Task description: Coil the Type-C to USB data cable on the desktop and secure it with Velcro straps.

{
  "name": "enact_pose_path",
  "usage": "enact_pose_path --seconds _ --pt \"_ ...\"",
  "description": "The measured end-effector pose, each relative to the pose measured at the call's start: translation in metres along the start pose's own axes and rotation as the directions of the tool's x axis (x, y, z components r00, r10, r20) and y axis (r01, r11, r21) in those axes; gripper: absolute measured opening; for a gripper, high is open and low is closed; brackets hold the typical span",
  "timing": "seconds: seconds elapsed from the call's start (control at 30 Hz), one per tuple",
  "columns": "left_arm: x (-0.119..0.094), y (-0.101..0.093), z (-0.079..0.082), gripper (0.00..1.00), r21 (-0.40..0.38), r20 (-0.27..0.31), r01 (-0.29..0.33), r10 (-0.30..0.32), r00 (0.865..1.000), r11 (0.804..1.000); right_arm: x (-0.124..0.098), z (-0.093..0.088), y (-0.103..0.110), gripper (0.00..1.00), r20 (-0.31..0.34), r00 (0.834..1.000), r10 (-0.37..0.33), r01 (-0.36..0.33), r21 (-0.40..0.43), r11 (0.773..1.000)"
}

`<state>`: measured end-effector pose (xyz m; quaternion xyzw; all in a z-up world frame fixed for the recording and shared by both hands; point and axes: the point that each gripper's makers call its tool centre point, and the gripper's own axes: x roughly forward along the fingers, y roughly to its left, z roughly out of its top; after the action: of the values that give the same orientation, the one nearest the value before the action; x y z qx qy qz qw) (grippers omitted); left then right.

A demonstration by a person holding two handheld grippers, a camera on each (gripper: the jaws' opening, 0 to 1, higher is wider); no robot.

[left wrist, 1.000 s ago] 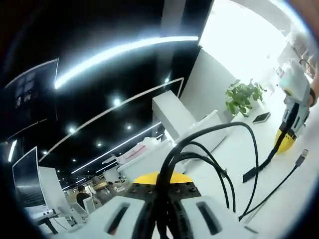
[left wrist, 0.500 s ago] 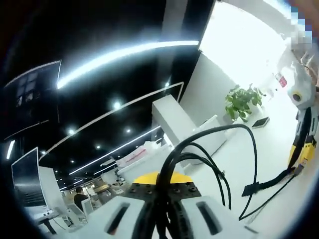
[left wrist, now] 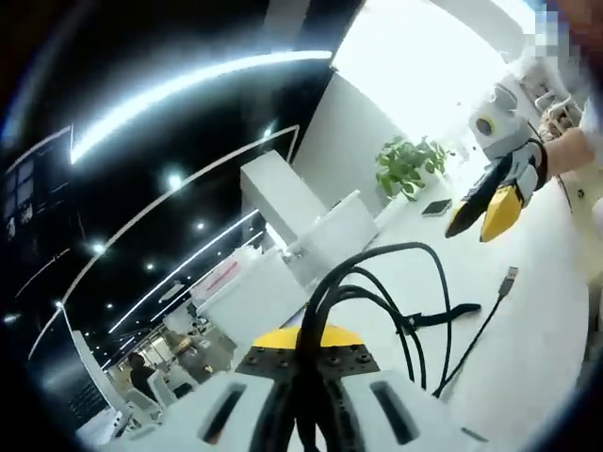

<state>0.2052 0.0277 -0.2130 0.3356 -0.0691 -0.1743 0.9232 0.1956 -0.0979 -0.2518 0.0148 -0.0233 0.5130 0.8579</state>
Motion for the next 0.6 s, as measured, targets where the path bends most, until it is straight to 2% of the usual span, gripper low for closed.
enact_pose_path --seconds 0.1,0.17,0.23,0.3,0.33,0.37,0.4,0.5,0.53,0.6 --pt "-0.008 -0.014 0.015 0.05 0.0 -0.007 0.042 -0.042 0.999 0.999 0.016 0.016 0.013 0.45 0.035 0.999 0.01 -0.006 -0.112 0.994" --pt "-0.012 -0.025 0.025 0.05 0.0 -0.006 0.071 -0.071 0.997 0.997 0.026 0.019 0.019 0.46 0.036 0.999 0.007 0.0 -0.179 0.984" --pt "-0.014 -0.04 0.033 0.05 -0.026 -0.012 0.127 -0.128 0.992 0.991 0.035 0.019 0.032 0.45 0.037 0.998 0.04 -0.03 -0.244 0.969" --pt "-0.013 -0.045 0.043 0.05 -0.07 -0.016 0.178 -0.18 0.984 0.982 0.039 0.012 0.035 0.38 -0.006 1.0 0.03 -0.03 -0.279 0.96" --pt "-0.013 -0.05 0.047 0.05 -0.094 -0.015 0.202 -0.204 0.979 0.975 0.038 0.009 0.036 0.28 -0.027 0.999 0.028 -0.035 -0.317 0.948" --pt "-0.011 -0.053 0.049 0.05 -0.121 -0.014 0.215 -0.218 0.976 0.969 0.036 0.008 0.031 0.15 -0.031 1.0 0.003 -0.014 -0.353 0.936" --pt "-0.009 -0.054 0.049 0.05 -0.134 -0.017 0.217 -0.222 0.975 0.967 0.032 0.01 0.027 0.14 -0.027 0.999 -0.03 0.018 -0.359 0.933" --pt "0.006 -0.059 0.042 0.05 -0.145 -0.029 0.225 -0.231 0.972 0.964 0.019 0.007 0.018 0.08 -0.077 0.996 -0.044 0.013 -0.362 0.932" --pt "0.014 -0.067 0.038 0.05 -0.191 -0.029 0.258 -0.268 0.963 0.947 0.015 0.004 0.012 0.08 -0.098 0.994 -0.058 0.018 -0.372 0.928" --pt "0.024 -0.082 0.035 0.05 -0.262 -0.011 0.288 -0.302 0.953 0.921 0.01 -0.005 -0.003 0.08 -0.136 0.986 -0.092 0.032 -0.391 0.92"
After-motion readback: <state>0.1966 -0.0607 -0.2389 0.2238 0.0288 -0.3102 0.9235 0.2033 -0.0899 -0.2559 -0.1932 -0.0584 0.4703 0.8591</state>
